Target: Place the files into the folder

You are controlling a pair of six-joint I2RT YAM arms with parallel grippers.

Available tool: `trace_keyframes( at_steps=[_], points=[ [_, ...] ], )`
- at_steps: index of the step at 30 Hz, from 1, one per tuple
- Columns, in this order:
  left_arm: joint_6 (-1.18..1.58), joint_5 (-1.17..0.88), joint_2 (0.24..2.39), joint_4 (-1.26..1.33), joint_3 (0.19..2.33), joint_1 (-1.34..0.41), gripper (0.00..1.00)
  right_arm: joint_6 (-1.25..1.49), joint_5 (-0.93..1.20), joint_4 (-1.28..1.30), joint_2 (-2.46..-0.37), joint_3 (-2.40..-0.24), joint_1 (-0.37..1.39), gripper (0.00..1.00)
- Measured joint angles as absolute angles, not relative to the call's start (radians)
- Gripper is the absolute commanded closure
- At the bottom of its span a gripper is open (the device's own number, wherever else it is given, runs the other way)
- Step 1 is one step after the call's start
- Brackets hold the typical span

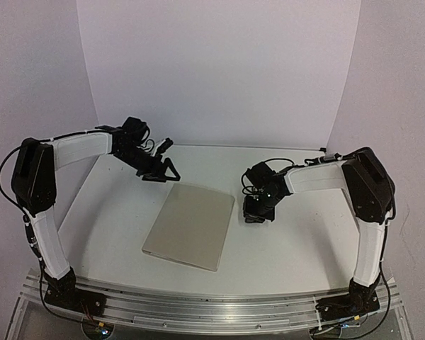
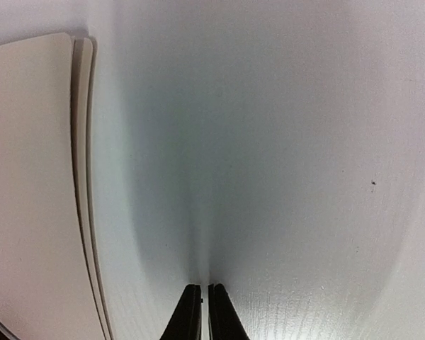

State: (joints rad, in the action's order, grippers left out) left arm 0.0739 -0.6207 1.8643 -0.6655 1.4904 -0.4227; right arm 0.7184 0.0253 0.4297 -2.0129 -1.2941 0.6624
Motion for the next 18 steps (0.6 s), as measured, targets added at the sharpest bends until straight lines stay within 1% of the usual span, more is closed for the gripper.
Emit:
trace_keyframes(
  at_steps=[2, 7, 13, 18],
  points=[
    [0.055, -0.560, 1.864, -0.672, 1.418, -0.374, 0.50, 0.718, 0.025, 0.445, -2.014, -1.300, 0.667, 0.93],
    [0.031, -0.438, 1.860, -0.681, 1.224, -0.348, 0.63, 0.714, 0.026, 0.466, -2.072, -1.383, 0.688, 0.93],
    [0.022, -0.362, 1.806, -0.641, 1.103, -0.352, 0.65, 0.706, 0.012, 0.456, -2.155, -1.502, 0.696, 0.94],
    [0.003, -0.364, 1.781, -0.618, 1.027, -0.355, 0.66, 0.698, -0.011, 0.452, -2.201, -1.571, 0.696, 0.94]
  ],
)
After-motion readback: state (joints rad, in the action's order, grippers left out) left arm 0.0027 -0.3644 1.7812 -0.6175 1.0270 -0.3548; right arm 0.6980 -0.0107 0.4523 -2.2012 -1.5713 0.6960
